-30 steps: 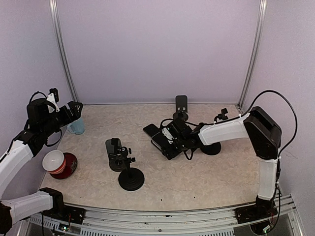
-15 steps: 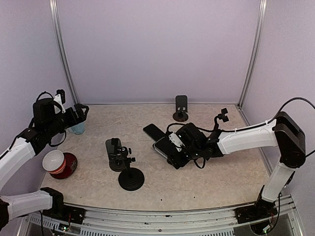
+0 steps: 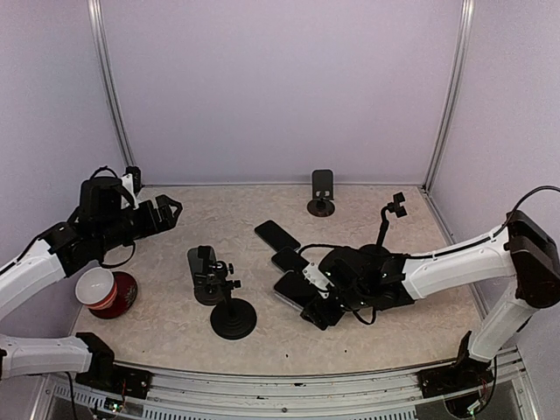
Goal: Place the phone on the phone stand
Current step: Pick up the phone, then pick up the phone stand from the center of the board, then place the phone stand at the corner of the board, then place the phone at the center of the board, then pick up the phone.
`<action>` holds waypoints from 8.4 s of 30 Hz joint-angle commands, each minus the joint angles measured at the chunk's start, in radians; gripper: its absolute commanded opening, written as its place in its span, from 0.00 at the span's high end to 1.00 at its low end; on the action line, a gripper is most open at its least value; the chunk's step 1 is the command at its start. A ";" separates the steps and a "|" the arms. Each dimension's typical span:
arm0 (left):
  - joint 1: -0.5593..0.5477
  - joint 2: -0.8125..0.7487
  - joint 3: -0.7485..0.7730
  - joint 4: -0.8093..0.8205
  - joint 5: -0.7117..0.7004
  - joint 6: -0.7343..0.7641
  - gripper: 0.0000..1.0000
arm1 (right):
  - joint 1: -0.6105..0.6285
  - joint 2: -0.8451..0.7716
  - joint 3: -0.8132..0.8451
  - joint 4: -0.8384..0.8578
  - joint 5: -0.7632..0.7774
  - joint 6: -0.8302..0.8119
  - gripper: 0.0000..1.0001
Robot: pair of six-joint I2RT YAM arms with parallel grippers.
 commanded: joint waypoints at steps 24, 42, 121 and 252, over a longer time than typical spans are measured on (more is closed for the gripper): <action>-0.275 0.322 -0.036 -0.004 -0.218 -0.228 0.01 | 0.018 -0.187 -0.097 0.118 0.057 0.069 0.55; -0.275 0.397 -0.037 0.035 -0.237 -0.225 0.07 | 0.018 -0.174 -0.091 0.112 0.066 0.068 0.55; 0.106 0.937 0.629 0.251 0.275 0.348 0.41 | 0.030 -0.272 -0.202 0.097 0.045 0.129 0.55; 0.108 0.083 -0.017 0.077 0.237 0.196 0.01 | 0.075 0.291 0.539 -0.428 0.019 0.005 0.00</action>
